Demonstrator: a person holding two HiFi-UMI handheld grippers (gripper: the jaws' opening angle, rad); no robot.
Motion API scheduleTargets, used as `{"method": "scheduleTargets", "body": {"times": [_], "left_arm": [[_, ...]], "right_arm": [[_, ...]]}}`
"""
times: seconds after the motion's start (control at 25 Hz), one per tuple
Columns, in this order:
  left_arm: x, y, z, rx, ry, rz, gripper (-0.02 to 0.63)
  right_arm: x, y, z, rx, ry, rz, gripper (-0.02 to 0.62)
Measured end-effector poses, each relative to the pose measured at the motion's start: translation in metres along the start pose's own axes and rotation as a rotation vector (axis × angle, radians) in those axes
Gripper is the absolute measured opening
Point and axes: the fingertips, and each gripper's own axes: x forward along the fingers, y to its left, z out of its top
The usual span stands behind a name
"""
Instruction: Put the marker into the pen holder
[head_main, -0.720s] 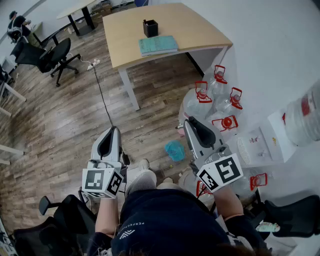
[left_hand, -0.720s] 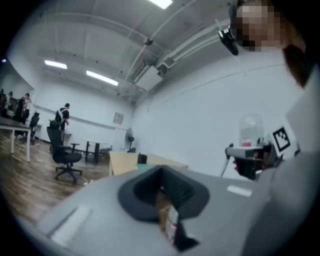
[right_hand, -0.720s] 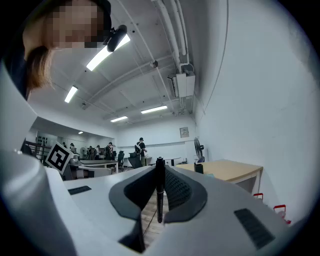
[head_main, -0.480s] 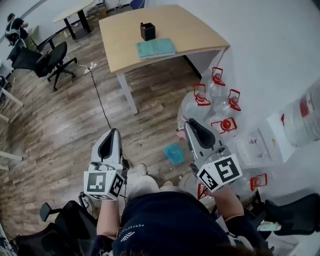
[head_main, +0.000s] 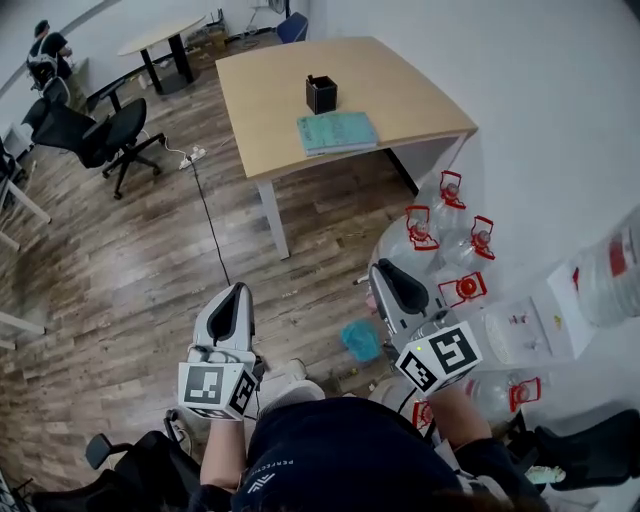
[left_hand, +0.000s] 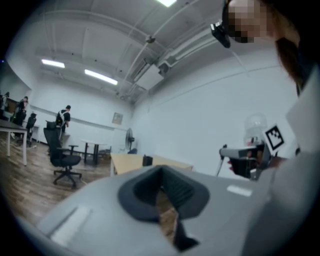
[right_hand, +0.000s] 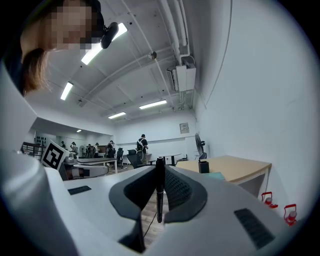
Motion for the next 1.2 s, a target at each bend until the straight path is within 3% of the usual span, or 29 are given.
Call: {"method": "scheduleTargets", "body": {"times": [0.44,0.8,1.2], "left_arm": [[0.037,0.071,0.011,0.017,-0.002,-0.056,0.005],[0.059,0.1,0.006,0.021,0.016,-0.119,0.005],[0.11,0.125,0.008,0.02,0.036,-0.1,0.005]], "right_arm": [[0.091,0.02,-0.003,-0.012,0.016,-0.003,0.041],[0.136,0.037,-0.007,-0.019,0.039,-0.005,0.041],[0.198,-0.003,-0.004,-0.023,0.035,0.009,0.041]]}}
